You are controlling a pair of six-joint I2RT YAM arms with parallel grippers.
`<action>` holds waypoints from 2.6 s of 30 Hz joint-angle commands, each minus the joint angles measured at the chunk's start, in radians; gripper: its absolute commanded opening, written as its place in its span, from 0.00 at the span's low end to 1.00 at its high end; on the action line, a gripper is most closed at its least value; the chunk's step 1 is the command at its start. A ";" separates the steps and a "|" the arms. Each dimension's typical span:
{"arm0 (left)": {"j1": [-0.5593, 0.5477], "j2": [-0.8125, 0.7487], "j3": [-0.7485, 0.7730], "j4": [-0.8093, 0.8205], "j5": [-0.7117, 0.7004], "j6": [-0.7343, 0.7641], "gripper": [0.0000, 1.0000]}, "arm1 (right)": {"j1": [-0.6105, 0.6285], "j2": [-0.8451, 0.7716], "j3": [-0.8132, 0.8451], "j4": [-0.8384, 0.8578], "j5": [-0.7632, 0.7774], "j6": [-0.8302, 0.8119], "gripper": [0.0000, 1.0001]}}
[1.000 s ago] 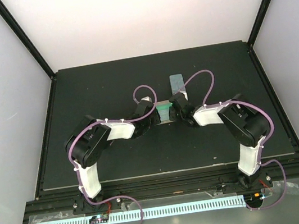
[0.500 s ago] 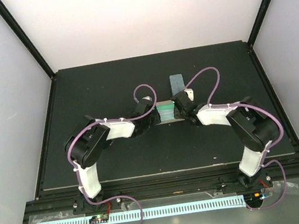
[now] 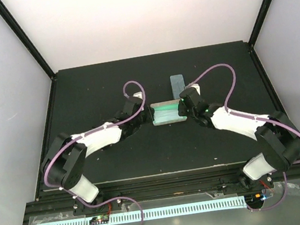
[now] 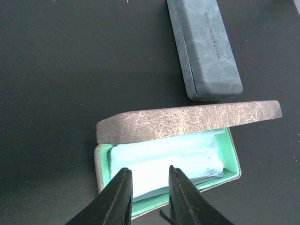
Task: Organize the sunglasses
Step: Place the glasses cleaning cloth in the sunglasses case, then pick up the sunglasses from the center of the board.
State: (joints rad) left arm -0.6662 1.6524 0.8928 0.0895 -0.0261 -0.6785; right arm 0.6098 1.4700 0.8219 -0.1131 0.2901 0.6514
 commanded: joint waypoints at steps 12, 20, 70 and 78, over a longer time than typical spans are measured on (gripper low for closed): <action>0.329 -0.506 -0.276 -0.335 -0.174 -0.019 0.46 | 0.085 -0.002 0.020 -0.083 -0.089 -0.013 0.39; 0.521 -0.850 -0.462 -0.491 -0.345 -0.158 0.69 | 0.178 0.068 0.086 -0.106 -0.069 0.007 0.39; 0.670 -0.617 -0.430 -0.157 0.438 -0.015 0.01 | 0.221 -0.153 -0.102 0.212 -0.281 -0.021 0.57; 0.511 -0.728 -0.340 -0.099 0.616 -0.073 0.02 | 0.225 -0.318 -0.292 0.686 -0.596 -0.111 0.59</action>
State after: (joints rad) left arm -0.0902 0.9661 0.4747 -0.0711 0.4461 -0.7158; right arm 0.8253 1.2018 0.5549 0.2687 -0.1028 0.6083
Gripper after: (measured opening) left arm 0.032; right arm 0.591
